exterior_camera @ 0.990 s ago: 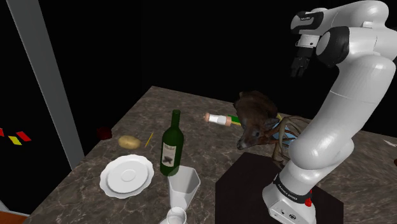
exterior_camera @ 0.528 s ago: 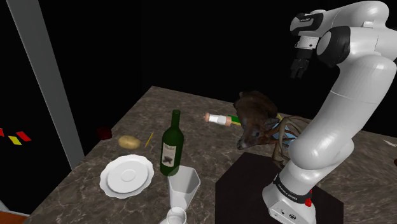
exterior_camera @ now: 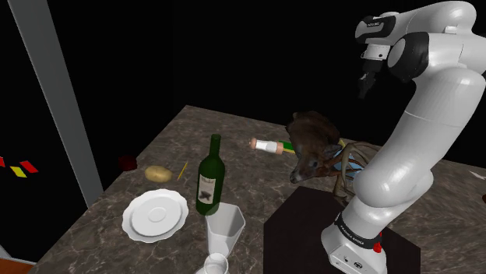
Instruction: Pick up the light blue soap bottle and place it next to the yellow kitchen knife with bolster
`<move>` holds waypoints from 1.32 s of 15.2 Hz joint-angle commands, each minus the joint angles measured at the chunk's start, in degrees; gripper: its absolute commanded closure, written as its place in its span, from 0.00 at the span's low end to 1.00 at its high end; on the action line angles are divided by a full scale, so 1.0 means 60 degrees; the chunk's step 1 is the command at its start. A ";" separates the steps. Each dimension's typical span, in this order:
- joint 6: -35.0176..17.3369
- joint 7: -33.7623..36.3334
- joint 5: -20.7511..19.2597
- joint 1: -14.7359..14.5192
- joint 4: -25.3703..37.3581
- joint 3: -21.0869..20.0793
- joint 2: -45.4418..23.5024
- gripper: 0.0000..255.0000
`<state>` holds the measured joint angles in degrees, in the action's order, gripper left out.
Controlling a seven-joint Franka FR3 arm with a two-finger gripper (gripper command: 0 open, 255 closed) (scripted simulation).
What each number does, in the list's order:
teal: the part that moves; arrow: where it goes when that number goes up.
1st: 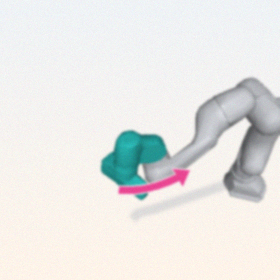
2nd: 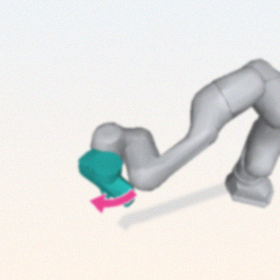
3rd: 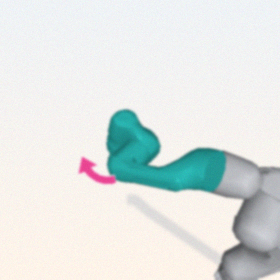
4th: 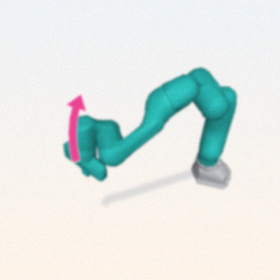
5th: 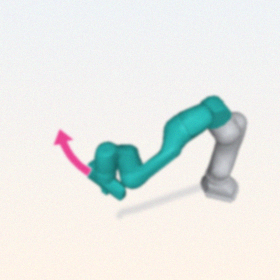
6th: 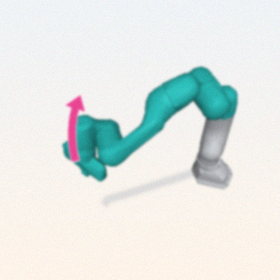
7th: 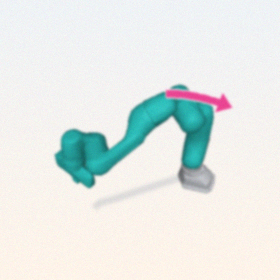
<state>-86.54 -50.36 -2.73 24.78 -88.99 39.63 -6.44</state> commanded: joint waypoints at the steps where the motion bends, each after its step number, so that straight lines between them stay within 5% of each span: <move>1: 0.0001 -0.0001 0.0000 -0.0012 0.0002 0.0000 0.0000 1.00; 3: 0.0002 0.0000 0.0001 0.0000 0.0004 0.0000 -0.0002 1.00; 4: 0.0002 0.0000 0.0001 0.0002 0.0004 -0.0002 -0.0002 0.00; 20: -0.4577 -0.0720 -0.0560 0.0756 -0.6116 0.0908 0.2107 0.00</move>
<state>-112.19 -53.91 -6.39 28.93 -124.04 44.51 6.28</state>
